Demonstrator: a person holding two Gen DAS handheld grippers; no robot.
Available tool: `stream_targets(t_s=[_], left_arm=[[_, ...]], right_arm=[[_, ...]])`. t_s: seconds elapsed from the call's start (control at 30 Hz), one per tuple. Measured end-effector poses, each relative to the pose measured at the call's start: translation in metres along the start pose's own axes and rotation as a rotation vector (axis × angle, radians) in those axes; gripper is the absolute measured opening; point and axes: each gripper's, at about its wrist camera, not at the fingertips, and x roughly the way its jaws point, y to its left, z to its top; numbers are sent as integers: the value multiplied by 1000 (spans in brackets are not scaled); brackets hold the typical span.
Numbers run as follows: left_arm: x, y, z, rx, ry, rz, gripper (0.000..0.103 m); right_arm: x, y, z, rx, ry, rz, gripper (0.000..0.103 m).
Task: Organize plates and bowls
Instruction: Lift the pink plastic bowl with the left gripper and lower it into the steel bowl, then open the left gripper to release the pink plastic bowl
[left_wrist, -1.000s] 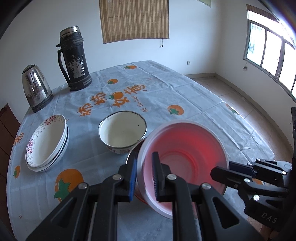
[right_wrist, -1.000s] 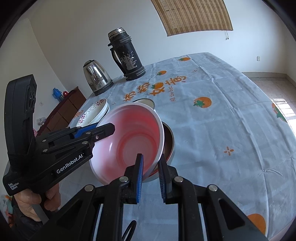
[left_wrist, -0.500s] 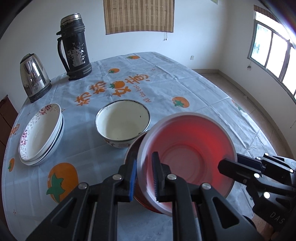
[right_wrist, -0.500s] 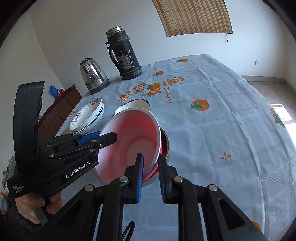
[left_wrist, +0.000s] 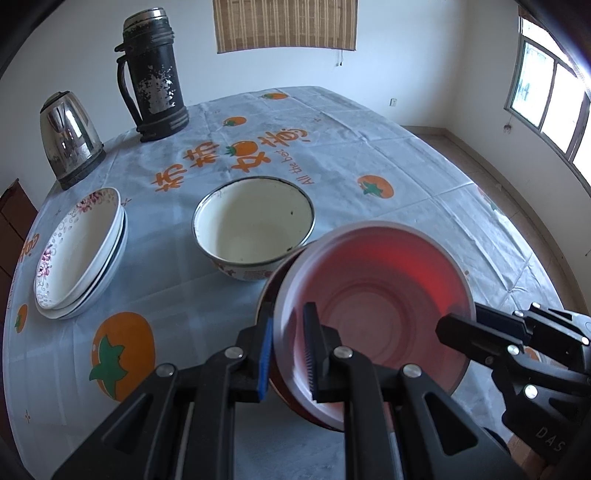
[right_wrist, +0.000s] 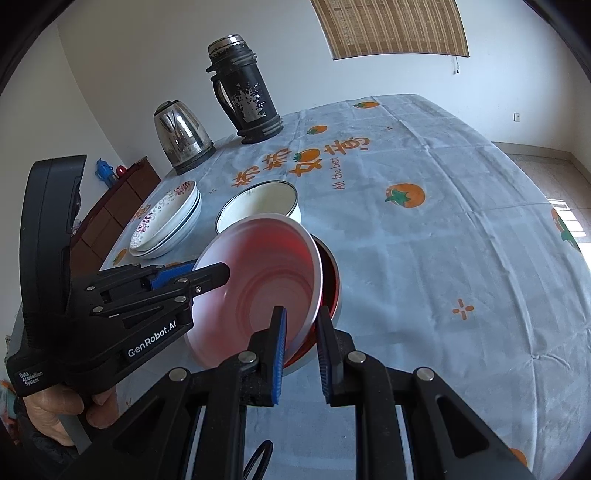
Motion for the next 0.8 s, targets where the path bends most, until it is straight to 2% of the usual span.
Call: stream_targets(t_s=[0.53,0.73,0.77,0.8], left_arm=[[4,-1,0,1,16,9,13],[-8,4,1,-6,-12,8,18],[-11,4,1,-1,-20,17,24],[-14,4,2,1,-37,42,37]], right_arm=[[2,9,-1,-95,-23,-66,24],[2,6,2,-86,-12,-72,26],[1,5,3,-85,-17,-81,26],[0,4,4,-83,-25,-88,26]])
